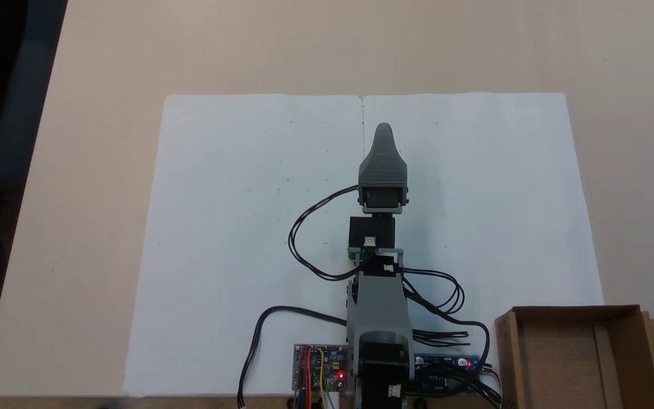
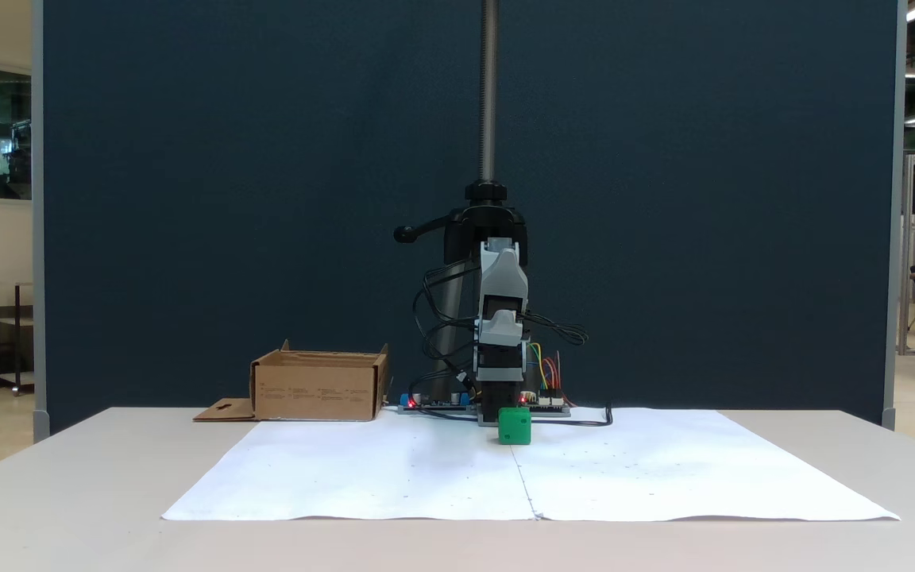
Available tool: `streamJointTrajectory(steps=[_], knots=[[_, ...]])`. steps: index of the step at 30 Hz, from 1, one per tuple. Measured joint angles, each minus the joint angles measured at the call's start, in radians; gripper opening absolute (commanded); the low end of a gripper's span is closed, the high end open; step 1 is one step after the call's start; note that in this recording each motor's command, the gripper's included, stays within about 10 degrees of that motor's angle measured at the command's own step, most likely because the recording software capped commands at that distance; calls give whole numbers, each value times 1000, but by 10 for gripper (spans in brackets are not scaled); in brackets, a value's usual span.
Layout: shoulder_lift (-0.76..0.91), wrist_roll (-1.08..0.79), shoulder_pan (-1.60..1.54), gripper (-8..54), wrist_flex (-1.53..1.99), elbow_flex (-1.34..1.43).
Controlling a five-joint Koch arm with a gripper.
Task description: Grasp a green dice and put it in the bin.
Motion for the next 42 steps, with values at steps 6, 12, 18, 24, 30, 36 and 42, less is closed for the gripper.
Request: streamJointTrajectory(steps=[6,12,18,24,30,36,42], knots=[[0,0,-17,447,0,0],[0,0,-14,447,0,0],[0,0,-14,447,0,0],[0,0,-15,446,0,0],[0,0,-15,439,0,0],[0,0,-20,431,0,0],[0,0,-17,431,0,0]])
